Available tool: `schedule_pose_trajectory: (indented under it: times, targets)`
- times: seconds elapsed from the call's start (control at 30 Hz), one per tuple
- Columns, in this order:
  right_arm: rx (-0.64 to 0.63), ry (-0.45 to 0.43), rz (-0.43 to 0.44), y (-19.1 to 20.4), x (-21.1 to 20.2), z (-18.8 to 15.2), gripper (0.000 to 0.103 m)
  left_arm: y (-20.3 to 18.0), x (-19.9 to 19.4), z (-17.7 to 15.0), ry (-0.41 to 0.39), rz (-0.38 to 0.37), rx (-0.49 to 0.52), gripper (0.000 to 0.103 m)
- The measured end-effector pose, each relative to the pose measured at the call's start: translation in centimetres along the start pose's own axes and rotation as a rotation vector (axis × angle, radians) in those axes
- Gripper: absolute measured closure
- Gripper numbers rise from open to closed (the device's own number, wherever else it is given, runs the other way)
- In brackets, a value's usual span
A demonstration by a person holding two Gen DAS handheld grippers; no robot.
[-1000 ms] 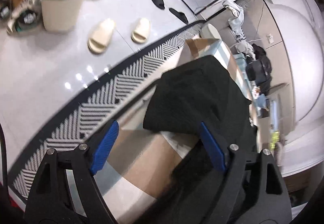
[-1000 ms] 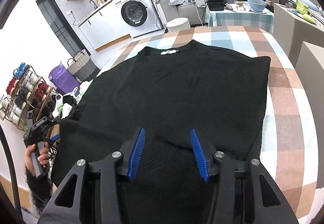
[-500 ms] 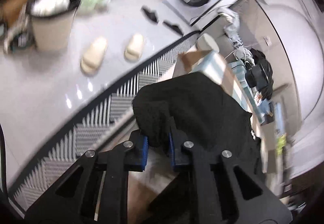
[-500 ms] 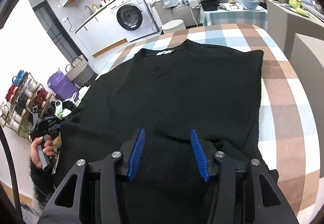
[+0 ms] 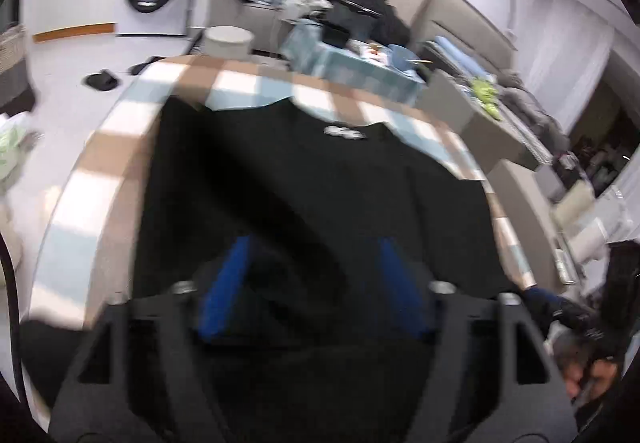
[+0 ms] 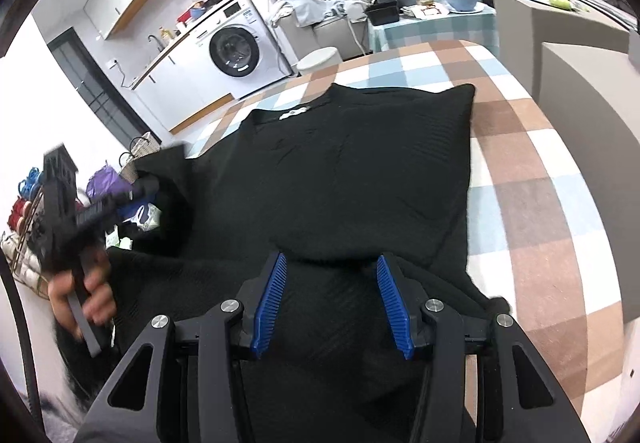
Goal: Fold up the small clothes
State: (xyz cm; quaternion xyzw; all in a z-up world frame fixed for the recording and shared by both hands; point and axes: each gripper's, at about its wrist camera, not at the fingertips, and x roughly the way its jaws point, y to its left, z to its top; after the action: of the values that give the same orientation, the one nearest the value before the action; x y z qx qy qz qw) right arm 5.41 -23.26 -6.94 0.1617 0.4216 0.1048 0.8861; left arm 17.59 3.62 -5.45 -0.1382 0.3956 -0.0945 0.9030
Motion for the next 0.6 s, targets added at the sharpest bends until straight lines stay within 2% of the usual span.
schedule_pose_trajectory:
  times: [0.23, 0.27, 0.37, 0.43, 0.5, 0.6]
  targets:
    - [-0.021, 0.010, -0.006, 0.3, 0.7, 0.3, 0.050, 2.4, -0.3, -1.6, -0.029, 0.212, -0.047, 0.030]
    - [-0.025, 0.010, -0.007, 0.4, 0.7, 0.3, 0.050, 4.1, -0.8, -2.6, -0.031, 0.228, -0.047, 0.030]
    - [-0.029, 0.006, -0.010, 0.4, 0.6, 0.4, 0.050, 3.9, -2.0, -2.9, -0.053, 0.300, -0.007, 0.030]
    - [-0.030, -0.003, -0.018, 0.2, 0.3, 0.3, 0.041, 3.5, -3.8, -3.4, -0.054, 0.343, 0.029, 0.027]
    - [-0.029, -0.009, -0.027, 0.0, 0.0, 0.1, 0.033, 2.6, -5.7, -4.1, -0.045, 0.366, 0.045, 0.026]
    - [-0.034, -0.006, -0.034, -0.2, -0.3, -0.2, 0.031, 2.0, -6.8, -5.4, 0.004, 0.346, 0.034, 0.026]
